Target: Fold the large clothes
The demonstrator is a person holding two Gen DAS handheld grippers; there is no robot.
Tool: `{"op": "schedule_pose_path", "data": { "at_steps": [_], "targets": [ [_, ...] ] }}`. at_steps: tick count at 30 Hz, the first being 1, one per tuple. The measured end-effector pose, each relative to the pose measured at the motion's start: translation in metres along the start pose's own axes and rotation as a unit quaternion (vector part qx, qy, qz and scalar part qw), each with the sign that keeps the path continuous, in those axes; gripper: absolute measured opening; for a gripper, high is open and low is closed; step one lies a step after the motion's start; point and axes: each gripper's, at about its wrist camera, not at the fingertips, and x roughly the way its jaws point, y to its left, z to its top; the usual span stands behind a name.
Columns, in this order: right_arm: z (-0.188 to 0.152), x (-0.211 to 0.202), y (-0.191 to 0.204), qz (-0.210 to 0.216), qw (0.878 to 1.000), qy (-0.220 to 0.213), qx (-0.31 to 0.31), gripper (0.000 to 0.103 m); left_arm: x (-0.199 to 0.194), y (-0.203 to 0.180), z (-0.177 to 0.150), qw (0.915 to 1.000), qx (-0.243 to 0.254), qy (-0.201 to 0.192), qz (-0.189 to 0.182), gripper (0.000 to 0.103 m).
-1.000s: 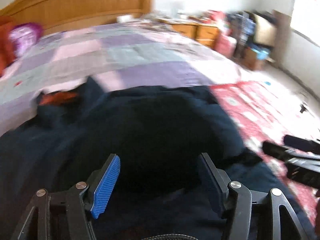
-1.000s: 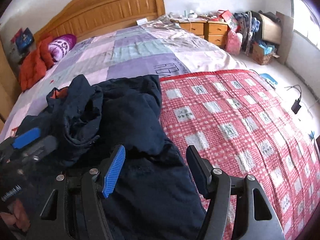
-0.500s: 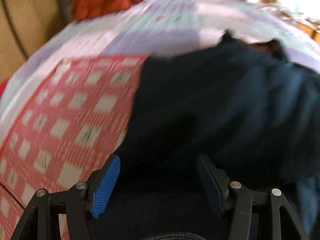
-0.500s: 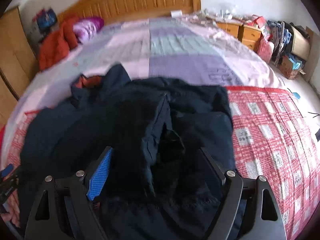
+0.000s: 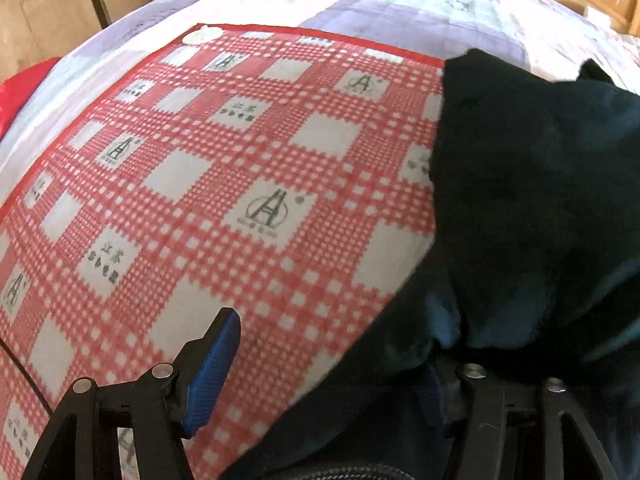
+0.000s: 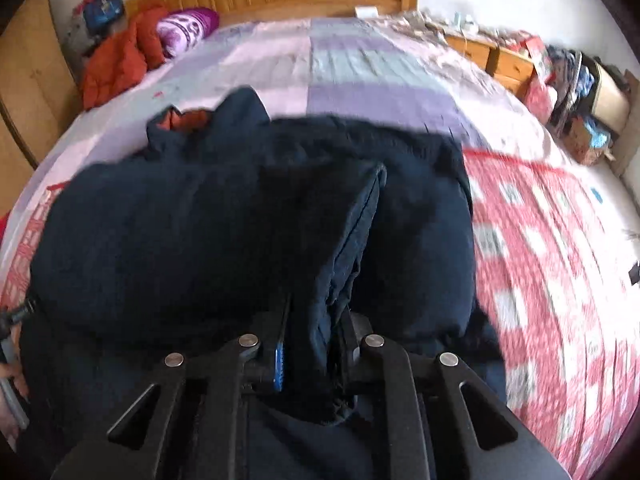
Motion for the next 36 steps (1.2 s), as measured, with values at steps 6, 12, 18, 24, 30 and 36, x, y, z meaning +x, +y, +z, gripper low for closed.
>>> {"op": "schedule_pose_path", "data": {
  "at_steps": [6, 12, 18, 24, 30, 36],
  "targets": [
    [-0.012, -0.005, -0.006, -0.025, 1.000, 0.003, 0.015, 0.019, 0.008, 0.012, 0.000, 0.9998, -0.017, 0.008, -0.008, 0.083],
    [-0.008, -0.022, 0.005, -0.078, 0.996, -0.013, -0.028, 0.026, -0.020, -0.004, -0.006, 0.9976, 0.061, -0.021, -0.025, 0.081],
    [0.009, -0.094, 0.060, -0.139, 0.967, -0.192, -0.093, 0.087, -0.060, -0.010, -0.016, 0.9937, 0.066, -0.056, -0.071, 0.081],
    [0.035, -0.062, 0.154, 0.021, 0.974, -0.146, -0.173, 0.087, -0.092, -0.029, 0.017, 0.9842, 0.069, -0.113, -0.117, 0.081],
    [0.039, 0.013, 0.220, 0.017, 0.972, -0.071, -0.223, 0.087, -0.062, -0.043, 0.092, 0.9851, 0.079, -0.105, -0.110, 0.081],
    [0.013, 0.089, 0.181, 0.042, 0.986, 0.049, -0.151, 0.087, 0.014, -0.072, 0.133, 0.9870, 0.137, -0.017, -0.081, 0.081]
  ]
}}
